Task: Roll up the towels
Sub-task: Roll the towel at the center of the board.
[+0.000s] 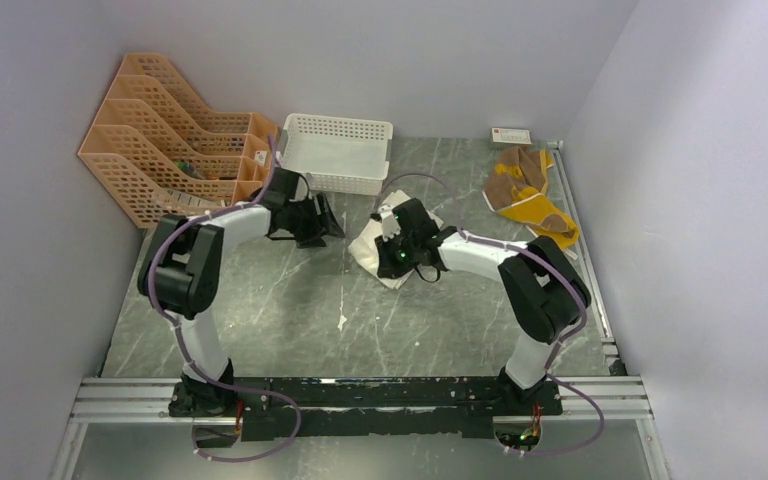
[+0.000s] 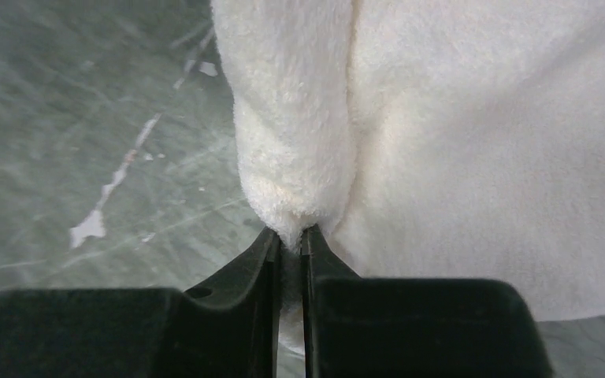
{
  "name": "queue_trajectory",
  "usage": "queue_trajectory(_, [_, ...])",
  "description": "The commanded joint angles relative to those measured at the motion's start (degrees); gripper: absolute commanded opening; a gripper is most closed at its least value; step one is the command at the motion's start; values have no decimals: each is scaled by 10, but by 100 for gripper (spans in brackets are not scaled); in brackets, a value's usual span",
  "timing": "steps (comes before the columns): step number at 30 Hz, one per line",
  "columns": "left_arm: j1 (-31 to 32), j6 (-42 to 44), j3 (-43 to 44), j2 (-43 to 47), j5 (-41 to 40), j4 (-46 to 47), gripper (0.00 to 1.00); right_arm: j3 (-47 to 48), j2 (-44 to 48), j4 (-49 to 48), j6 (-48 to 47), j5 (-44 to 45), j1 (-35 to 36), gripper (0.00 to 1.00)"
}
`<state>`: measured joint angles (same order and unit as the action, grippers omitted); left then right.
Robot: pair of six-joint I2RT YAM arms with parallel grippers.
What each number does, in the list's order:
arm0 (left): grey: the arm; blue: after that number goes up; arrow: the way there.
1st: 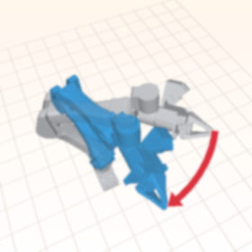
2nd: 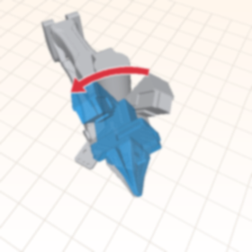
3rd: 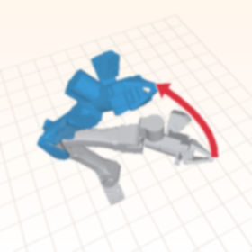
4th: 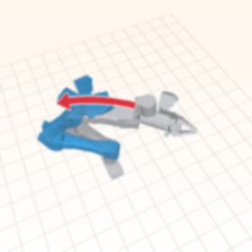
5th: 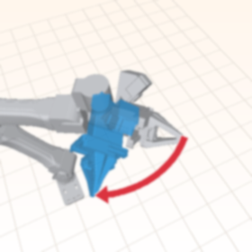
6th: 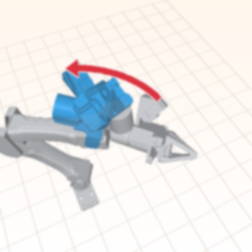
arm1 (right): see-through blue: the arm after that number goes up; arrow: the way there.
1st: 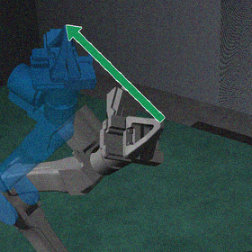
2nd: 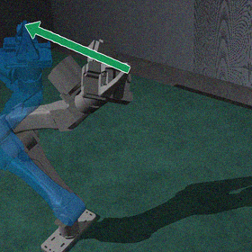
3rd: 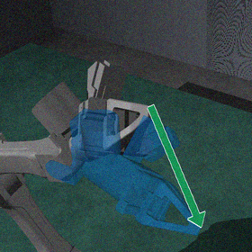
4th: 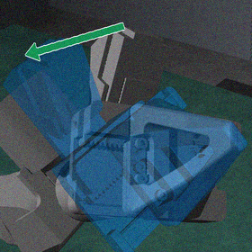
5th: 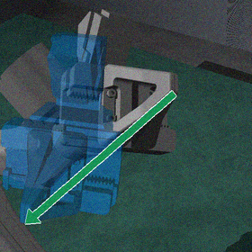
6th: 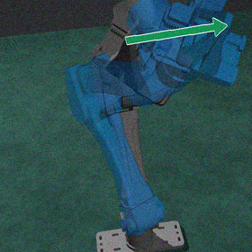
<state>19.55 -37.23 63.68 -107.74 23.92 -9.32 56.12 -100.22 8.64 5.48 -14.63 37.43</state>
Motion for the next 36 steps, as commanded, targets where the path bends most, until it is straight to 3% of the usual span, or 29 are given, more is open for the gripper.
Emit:
queue_trajectory(1, [-40, 29, -8, 72, -25, -45, 75, -1, -18, -32, 79, -194, -21, 3])
queue_trajectory(6, [-47, 40, -41, 122, 0, -32, 74, -31, -23, -158, 218, -343, -39, 3])
queue_trajectory(15, [-28, 30, -118, 166, 46, 25, 73, -86, -68, -339, 414, -430, -136, 5])
queue_trajectory(19, [3, 11, -134, 166, 35, 35, 72, -77, -99, -294, 392, -417, -142, 5])
queue_trajectory(27, [54, -87, -172, 189, 15, 117, 71, -81, -113, -308, 402, -422, -139, 5])
queue_trajectory(36, [81, -100, -168, 151, -2, 148, 72, -84, -119, -341, 432, -419, -103, 5])
